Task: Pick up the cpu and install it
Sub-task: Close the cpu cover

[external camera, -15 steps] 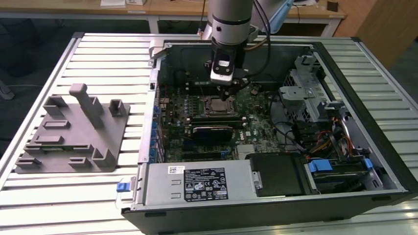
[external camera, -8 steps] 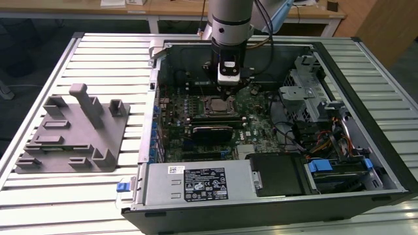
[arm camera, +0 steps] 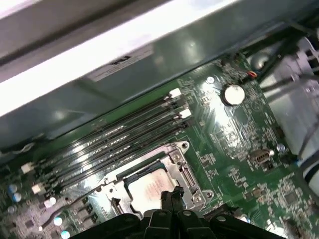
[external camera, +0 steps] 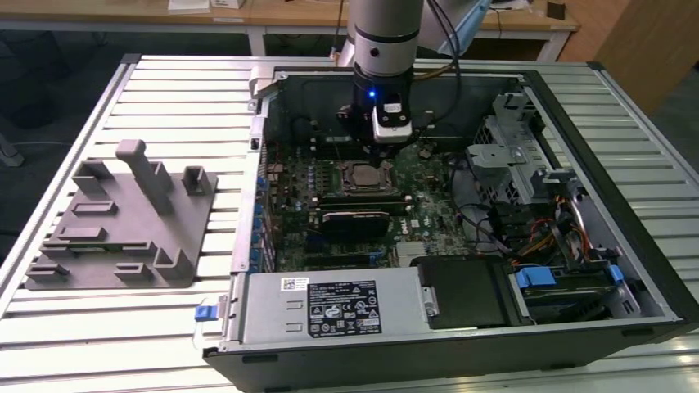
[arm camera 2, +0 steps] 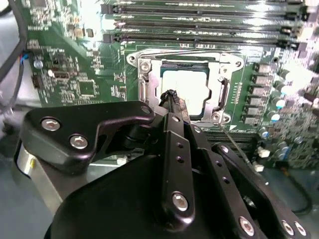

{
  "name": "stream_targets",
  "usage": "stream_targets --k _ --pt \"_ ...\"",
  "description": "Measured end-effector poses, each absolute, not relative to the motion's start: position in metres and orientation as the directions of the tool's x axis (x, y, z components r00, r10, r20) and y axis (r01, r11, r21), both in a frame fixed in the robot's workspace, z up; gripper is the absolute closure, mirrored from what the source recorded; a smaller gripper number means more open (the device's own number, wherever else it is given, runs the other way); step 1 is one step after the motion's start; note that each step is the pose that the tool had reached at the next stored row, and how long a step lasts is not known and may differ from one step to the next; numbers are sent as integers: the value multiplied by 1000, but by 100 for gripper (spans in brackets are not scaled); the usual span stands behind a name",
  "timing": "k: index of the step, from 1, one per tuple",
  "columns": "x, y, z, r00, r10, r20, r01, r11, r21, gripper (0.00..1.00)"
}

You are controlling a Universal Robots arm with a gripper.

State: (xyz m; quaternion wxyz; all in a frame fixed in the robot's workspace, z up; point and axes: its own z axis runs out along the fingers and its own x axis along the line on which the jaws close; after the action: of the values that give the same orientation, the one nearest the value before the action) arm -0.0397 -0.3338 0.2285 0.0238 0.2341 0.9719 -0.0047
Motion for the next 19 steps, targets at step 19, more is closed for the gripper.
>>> stream_targets --k 19 --pt "-40 -334 227 -989 136 -49 136 991 -1 89"
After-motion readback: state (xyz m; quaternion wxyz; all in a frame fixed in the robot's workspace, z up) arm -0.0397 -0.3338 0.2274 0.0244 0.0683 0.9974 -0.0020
